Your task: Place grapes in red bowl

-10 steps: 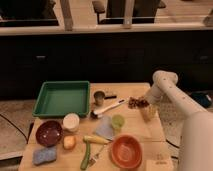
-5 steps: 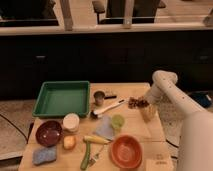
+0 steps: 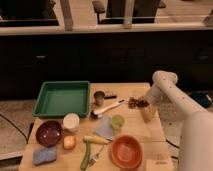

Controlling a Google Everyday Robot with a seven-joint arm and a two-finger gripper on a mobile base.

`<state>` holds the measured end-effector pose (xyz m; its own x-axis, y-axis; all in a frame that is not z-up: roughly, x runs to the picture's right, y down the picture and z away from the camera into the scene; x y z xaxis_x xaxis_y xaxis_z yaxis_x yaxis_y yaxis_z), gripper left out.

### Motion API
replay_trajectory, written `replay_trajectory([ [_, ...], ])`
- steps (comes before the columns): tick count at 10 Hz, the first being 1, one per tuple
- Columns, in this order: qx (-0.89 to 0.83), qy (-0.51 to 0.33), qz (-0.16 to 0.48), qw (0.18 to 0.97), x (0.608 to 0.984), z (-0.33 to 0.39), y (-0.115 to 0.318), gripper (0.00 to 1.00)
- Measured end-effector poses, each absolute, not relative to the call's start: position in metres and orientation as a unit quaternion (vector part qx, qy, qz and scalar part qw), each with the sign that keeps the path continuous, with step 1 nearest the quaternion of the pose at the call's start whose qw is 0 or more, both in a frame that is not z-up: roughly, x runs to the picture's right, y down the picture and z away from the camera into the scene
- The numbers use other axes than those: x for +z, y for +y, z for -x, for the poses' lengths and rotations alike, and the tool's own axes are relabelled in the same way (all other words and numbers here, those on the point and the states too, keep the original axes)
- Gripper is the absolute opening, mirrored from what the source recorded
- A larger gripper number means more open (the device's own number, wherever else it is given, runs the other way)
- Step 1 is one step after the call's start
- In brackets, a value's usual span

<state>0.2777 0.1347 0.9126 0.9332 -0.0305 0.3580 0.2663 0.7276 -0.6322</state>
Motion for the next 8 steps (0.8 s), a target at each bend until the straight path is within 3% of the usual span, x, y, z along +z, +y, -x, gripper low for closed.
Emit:
replay_trajectory([
  [8, -0.082, -0.168, 0.326, 0.927, 0.914, -0.270, 0.110, 0.80],
])
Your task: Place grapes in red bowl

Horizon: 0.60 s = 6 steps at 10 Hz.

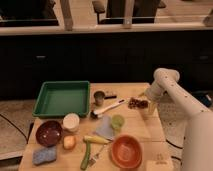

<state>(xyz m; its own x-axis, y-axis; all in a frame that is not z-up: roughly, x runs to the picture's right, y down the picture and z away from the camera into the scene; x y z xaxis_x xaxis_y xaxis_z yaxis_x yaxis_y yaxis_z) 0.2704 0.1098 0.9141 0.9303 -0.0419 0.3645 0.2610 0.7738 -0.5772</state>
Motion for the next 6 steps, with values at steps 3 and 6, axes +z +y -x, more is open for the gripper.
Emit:
replay_trajectory([
  [3, -0.094, -0.176, 0.320, 0.926, 0.918, -0.257, 0.102, 0.80],
  [6, -0.102, -0.183, 0.322, 0.923, 0.925, -0.246, 0.104, 0.80],
])
